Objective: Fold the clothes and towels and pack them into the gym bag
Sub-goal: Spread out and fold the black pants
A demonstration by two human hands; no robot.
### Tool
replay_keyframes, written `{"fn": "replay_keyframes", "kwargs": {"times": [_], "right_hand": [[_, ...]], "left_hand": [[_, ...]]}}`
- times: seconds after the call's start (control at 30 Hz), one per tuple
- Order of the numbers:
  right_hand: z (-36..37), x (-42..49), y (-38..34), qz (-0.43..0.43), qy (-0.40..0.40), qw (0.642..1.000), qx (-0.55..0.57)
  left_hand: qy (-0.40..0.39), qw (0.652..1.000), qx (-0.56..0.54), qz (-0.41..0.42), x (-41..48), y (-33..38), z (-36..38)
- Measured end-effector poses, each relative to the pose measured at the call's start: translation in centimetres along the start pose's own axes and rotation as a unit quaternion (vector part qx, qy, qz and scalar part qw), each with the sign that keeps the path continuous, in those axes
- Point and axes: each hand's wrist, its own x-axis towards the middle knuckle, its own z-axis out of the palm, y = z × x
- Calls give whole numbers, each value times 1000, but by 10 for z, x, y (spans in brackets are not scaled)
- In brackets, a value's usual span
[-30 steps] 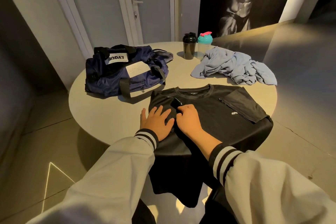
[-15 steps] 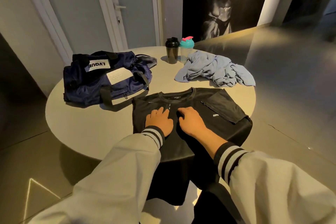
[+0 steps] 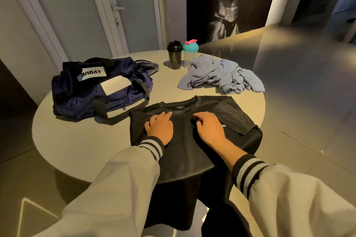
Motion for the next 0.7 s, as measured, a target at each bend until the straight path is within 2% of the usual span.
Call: {"fn": "replay_keyframes", "kwargs": {"times": [0.07,0.13,0.27,0.43,0.6,0.7], "right_hand": [[-5,11,9,27,34,998,-44],[-6,20,14,36,6,996,-85],[-1,42,23,24,-32,997,-67],[7,80,50,40,14,997,-63],[0,103,46,99,-75,990,-73],[-4,114,39,81,-110,987,-86]], "left_hand": [[48,998,23,26,7,-1,-6],[55,998,15,14,16,-3,-11],[-14,997,4,-76,36,-12,-14],[-60,992,19,-112,58,-11,-20],[-107,990,-17,-85,89,-7,-18],[-95,992,18,-81,93,0,-20]]}}
